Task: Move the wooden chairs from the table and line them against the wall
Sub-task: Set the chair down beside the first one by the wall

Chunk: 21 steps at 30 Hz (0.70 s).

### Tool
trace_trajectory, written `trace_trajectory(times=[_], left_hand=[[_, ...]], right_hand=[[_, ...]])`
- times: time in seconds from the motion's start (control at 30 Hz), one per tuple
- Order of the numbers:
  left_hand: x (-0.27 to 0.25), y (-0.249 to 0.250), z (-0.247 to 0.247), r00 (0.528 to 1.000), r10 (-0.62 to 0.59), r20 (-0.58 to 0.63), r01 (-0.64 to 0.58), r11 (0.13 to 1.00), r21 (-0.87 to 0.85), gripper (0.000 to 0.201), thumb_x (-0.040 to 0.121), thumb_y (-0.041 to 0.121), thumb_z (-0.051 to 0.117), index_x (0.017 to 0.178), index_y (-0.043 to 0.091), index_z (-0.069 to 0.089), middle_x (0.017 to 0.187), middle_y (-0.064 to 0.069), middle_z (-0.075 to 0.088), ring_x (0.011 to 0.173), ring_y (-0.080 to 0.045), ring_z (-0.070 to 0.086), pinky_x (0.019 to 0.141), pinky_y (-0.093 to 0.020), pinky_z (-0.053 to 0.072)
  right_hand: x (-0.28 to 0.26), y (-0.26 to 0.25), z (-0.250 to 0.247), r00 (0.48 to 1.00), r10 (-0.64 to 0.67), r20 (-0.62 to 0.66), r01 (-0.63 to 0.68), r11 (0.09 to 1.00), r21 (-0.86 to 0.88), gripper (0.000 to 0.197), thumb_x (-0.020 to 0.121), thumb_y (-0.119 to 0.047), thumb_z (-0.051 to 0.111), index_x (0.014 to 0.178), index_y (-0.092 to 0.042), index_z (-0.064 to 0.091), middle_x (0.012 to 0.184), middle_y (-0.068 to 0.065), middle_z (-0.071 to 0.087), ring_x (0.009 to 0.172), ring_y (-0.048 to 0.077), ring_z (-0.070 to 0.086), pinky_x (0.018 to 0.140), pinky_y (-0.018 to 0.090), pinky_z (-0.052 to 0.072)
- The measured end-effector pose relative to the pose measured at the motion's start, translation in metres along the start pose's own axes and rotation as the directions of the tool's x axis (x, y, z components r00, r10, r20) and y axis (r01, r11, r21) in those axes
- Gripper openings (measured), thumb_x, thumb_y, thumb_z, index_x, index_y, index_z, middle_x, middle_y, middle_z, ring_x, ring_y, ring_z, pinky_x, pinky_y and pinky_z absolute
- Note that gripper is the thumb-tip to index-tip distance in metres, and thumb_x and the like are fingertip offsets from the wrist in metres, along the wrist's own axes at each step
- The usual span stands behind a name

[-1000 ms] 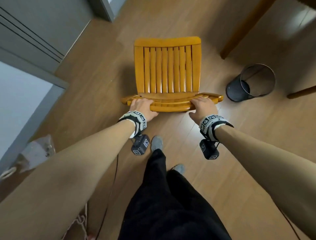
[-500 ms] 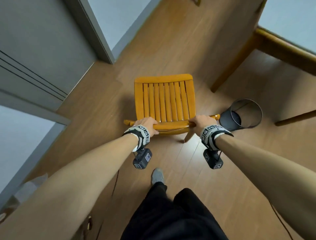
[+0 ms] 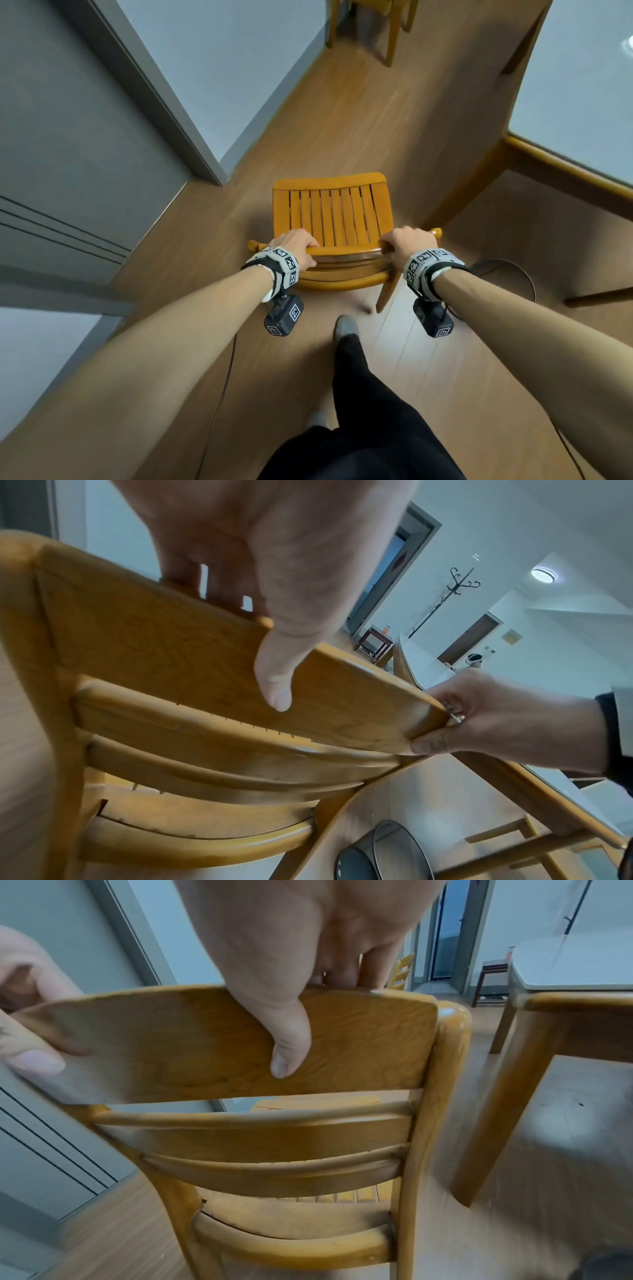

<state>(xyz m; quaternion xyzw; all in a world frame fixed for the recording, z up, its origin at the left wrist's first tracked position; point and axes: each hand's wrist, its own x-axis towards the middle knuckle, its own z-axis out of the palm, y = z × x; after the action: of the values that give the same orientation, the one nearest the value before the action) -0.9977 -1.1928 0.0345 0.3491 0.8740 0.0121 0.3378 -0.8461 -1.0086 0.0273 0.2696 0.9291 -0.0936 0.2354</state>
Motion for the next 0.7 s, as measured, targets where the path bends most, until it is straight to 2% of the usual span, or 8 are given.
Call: trace_trajectory(times=[0.1,0.2,0.37,0.57,0.7], left_hand=[[0.047,0.017,-0.033,1.0,-0.012,-0.01,0.012,1.0,0.015,0.039,0.089,0.032,0.072,0.128,0.031,0.065,0.111,0.003,0.068,0.103,-0.023,0.063,0.083,-0.037,0.046],[0.092,0.034,-0.069,0.999,-0.036,-0.033,0.036,0.999,0.014,0.034,0.089,0.031,0.073,0.122,0.032,0.068,0.104,0.004,0.068,0.093,-0.022,0.06,0.079,-0.035,0.045],[0.169,0.059,-0.112,0.999,-0.028,-0.025,0.028,1.0,0.013,0.035,0.089,0.031,0.073,0.123,0.03,0.067,0.109,0.003,0.069,0.095,-0.022,0.062,0.079,-0.036,0.047],[0.278,0.091,-0.159,1.0,-0.017,0.012,0.016,1.0,0.021,0.036,0.089,0.034,0.072,0.124,0.034,0.066,0.11,0.004,0.068,0.098,-0.023,0.063,0.084,-0.038,0.053],[0.36,0.111,-0.198,1.0,-0.014,0.008,0.014,1.0,0.008,0.038,0.089,0.033,0.072,0.127,0.033,0.064,0.11,0.003,0.068,0.096,-0.022,0.063,0.083,-0.038,0.053]], right_hand=[[0.047,0.023,-0.029,1.0,-0.017,-0.005,0.017,1.0,0.003,0.007,0.093,-0.031,0.061,0.097,-0.03,0.066,0.098,0.002,0.068,0.086,0.026,0.063,0.068,0.032,0.044],[0.093,0.043,-0.061,1.0,-0.019,-0.011,0.019,1.0,0.012,0.011,0.093,-0.033,0.063,0.102,-0.031,0.068,0.1,0.002,0.067,0.094,0.028,0.065,0.069,0.033,0.044],[0.171,0.078,-0.1,1.0,0.01,0.024,-0.011,0.999,0.046,0.016,0.092,-0.032,0.067,0.107,-0.031,0.07,0.106,0.003,0.068,0.098,0.029,0.066,0.072,0.034,0.047],[0.278,0.127,-0.146,0.994,0.055,0.091,-0.06,0.997,0.056,0.01,0.09,-0.026,0.07,0.1,-0.031,0.068,0.102,0.003,0.067,0.088,0.026,0.059,0.071,0.034,0.043],[0.359,0.16,-0.184,0.993,0.06,0.101,-0.065,0.997,0.041,0.015,0.09,-0.029,0.072,0.104,-0.032,0.071,0.104,0.002,0.068,0.093,0.026,0.062,0.072,0.034,0.044]])
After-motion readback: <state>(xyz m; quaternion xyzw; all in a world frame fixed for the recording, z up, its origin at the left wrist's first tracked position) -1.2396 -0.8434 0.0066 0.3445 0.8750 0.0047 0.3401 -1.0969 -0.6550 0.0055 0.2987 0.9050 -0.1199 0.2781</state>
